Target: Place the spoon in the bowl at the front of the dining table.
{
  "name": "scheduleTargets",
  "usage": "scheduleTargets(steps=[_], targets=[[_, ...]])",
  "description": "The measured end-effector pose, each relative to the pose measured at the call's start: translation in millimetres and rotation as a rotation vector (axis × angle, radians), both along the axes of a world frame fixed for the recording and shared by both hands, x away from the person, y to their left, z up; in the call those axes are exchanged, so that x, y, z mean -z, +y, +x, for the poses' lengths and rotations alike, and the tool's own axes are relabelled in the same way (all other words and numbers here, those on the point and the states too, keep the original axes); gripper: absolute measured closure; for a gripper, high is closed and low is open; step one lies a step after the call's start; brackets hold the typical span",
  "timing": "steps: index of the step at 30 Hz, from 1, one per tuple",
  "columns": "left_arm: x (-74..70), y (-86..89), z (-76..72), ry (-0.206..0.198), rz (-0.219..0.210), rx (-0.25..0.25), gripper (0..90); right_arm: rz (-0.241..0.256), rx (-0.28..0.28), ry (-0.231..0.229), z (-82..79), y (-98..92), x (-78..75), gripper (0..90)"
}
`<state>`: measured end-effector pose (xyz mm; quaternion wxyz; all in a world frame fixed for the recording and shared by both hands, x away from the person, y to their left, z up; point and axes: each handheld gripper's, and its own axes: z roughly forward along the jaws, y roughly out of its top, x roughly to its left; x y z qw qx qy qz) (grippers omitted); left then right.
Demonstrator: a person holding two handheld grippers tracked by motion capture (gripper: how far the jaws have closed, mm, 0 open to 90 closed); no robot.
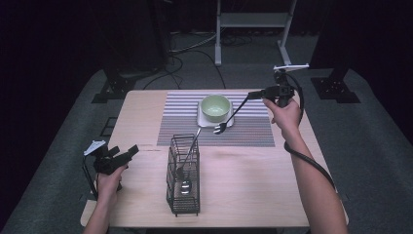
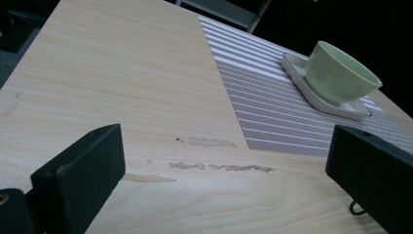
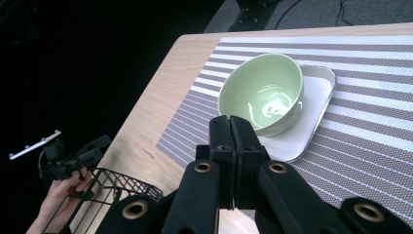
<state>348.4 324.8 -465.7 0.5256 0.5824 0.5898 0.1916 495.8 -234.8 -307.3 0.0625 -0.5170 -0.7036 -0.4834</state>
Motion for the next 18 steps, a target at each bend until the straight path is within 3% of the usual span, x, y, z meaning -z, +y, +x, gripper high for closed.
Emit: scheduleTargets(steps=[18], targets=[[0.3, 0.1, 0.2, -0.001, -0.007, -0.003, 0.0, -0.013, 0.024, -0.002, 11.0, 7.3, -5.2, 89.0]])
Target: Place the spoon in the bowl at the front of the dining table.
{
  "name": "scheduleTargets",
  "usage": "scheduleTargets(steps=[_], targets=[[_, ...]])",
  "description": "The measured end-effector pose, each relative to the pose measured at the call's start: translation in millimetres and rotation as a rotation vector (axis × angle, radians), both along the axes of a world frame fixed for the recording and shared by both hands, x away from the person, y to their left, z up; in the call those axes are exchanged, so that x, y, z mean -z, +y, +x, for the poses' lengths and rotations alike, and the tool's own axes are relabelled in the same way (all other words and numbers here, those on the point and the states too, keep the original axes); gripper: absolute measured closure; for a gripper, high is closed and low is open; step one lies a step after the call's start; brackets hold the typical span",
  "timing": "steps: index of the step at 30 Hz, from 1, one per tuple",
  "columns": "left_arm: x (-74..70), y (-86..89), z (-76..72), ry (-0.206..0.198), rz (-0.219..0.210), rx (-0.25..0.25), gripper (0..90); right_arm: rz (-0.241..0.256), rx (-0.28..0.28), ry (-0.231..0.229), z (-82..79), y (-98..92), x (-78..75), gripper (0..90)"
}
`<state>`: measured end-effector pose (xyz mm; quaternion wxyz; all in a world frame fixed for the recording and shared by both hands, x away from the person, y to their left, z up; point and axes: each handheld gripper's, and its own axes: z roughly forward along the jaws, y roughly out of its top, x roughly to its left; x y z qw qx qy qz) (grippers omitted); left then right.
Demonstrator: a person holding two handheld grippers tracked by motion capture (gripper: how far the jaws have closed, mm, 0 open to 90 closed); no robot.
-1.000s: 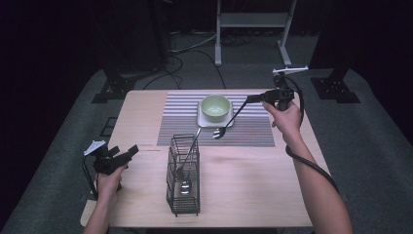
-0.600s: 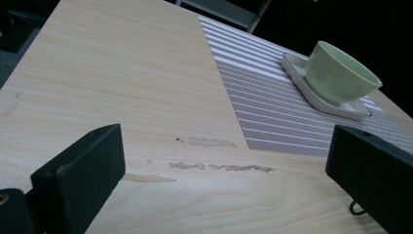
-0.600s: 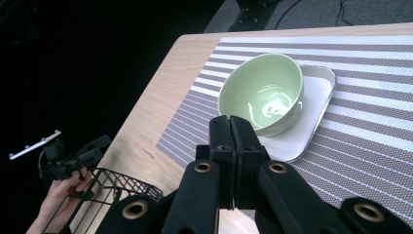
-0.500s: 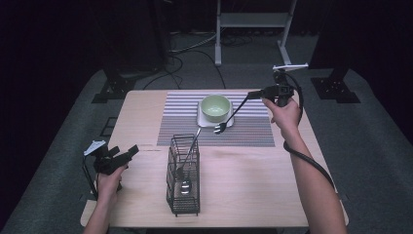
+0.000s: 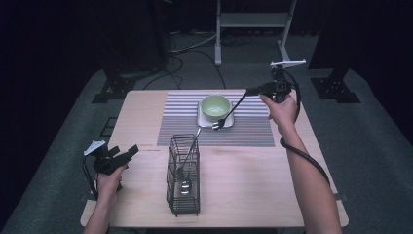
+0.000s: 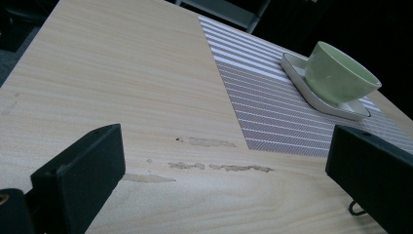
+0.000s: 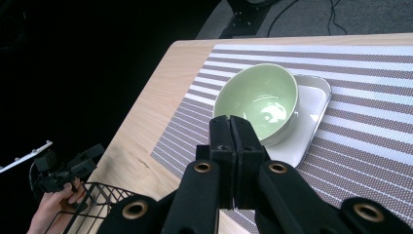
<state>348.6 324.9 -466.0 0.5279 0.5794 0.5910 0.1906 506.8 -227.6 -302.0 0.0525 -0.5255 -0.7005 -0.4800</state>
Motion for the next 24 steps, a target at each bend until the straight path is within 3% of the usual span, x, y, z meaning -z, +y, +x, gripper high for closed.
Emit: scheduleTargets(steps=[10, 24], targets=[[0.3, -0.5, 0.1, 0.003, 0.000, 0.003, 0.0, -0.026, 0.020, -0.001, 5.7, 2.3, -5.1, 89.0], [0.3, -0.4, -0.1, 0.003, -0.003, 0.003, 0.0, -0.026, 0.051, -0.012, 11.8, 2.1, -12.9, 89.0]])
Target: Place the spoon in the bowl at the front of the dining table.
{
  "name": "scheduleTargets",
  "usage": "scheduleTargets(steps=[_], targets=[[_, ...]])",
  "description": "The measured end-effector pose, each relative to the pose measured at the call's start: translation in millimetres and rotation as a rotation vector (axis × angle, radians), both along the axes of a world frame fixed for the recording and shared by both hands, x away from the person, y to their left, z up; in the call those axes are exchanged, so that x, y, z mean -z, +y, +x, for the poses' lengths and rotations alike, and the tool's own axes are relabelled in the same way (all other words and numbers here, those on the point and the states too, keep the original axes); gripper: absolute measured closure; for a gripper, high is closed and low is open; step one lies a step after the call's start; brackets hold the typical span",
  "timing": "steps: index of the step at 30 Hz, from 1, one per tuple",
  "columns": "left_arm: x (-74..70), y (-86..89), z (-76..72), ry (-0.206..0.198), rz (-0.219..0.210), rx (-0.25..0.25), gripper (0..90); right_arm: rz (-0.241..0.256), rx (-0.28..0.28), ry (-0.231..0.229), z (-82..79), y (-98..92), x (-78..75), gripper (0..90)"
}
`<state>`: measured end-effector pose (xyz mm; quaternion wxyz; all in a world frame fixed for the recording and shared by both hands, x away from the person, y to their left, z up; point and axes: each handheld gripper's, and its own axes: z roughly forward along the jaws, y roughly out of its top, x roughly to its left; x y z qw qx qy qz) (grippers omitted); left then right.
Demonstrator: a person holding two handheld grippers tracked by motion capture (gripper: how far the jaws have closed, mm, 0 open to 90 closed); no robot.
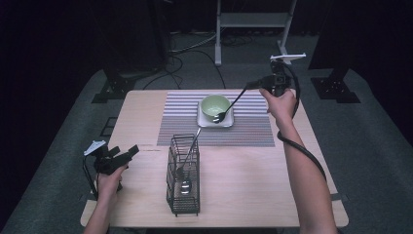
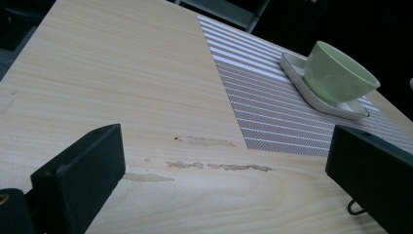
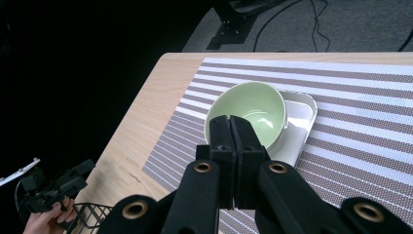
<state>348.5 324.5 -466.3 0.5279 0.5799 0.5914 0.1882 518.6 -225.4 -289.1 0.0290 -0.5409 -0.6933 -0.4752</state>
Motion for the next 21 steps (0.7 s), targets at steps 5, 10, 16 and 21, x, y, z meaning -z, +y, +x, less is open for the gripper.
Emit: scheduleTargets(steps=[5, 10, 16, 21], targets=[[0.1, 0.6, -0.2, 0.000, -0.002, -0.002, 0.0, -0.001, 0.012, 0.002, 2.8, -0.6, -0.9, 89.0], [-0.1, 0.5, -0.3, -0.001, -0.002, -0.002, 0.0, -0.003, 0.023, -0.005, 4.2, -1.8, -3.3, 89.0], [-0.3, 0.2, -0.4, -0.002, -0.002, 0.000, 0.0, 0.001, 0.041, -0.006, 5.8, -4.2, -4.2, 89.0], [0.1, 0.4, -0.3, 0.000, -0.002, -0.002, 0.0, -0.002, 0.055, -0.009, 8.0, -6.1, -4.6, 89.0]])
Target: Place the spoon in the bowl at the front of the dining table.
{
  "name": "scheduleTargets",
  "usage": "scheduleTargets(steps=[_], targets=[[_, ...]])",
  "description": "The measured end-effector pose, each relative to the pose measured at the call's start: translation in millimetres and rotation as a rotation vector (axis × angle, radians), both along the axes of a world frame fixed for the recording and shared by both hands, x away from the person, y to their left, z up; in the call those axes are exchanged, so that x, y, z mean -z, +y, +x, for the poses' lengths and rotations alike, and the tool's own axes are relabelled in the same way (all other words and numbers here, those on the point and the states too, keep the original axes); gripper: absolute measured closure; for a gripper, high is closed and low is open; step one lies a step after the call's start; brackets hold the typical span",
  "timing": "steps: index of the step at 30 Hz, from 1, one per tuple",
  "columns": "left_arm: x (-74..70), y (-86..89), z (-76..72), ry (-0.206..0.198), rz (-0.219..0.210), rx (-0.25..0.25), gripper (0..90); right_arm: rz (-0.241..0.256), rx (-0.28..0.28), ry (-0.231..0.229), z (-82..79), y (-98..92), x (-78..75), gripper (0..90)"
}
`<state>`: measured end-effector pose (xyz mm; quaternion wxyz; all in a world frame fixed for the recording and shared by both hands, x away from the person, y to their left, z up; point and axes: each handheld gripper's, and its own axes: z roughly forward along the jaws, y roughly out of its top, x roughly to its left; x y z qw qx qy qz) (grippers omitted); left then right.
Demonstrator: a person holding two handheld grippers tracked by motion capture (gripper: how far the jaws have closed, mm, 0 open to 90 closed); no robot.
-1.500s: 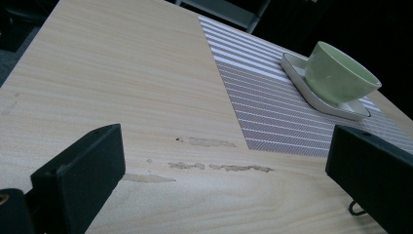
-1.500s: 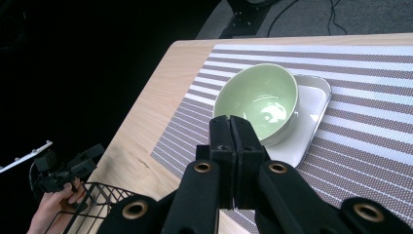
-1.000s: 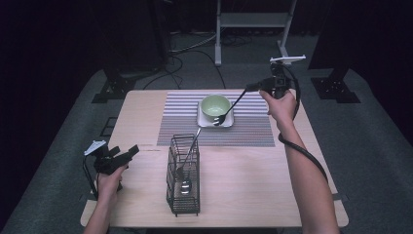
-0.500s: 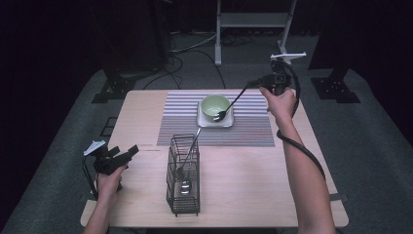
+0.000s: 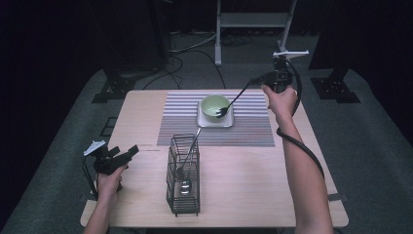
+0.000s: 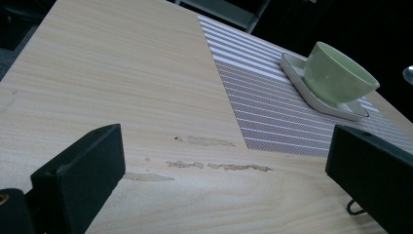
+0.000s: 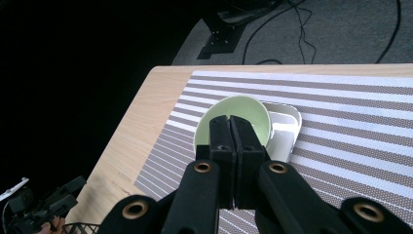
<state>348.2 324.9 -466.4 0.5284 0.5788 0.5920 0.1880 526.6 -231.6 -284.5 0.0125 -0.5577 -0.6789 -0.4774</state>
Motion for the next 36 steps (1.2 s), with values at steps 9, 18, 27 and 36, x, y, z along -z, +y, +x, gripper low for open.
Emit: scheduleTargets(steps=[9, 18, 27, 36], targets=[[-0.1, 0.9, -0.1, -0.004, -0.006, -0.003, 0.0, 0.000, 0.019, -0.004, 4.7, -0.3, -0.7, 89.0], [-0.4, 1.0, 0.1, -0.004, -0.005, -0.002, 0.0, 0.003, 0.042, -0.001, 10.7, -0.6, 2.2, 89.0], [-0.2, 1.3, 0.5, -0.001, -0.005, -0.004, 0.0, 0.007, 0.073, 0.008, 17.4, -2.6, 7.4, 89.0], [-0.7, 0.8, 0.7, -0.003, -0.005, -0.001, 0.0, 0.000, 0.094, 0.010, 21.0, -0.7, 13.0, 89.0]])
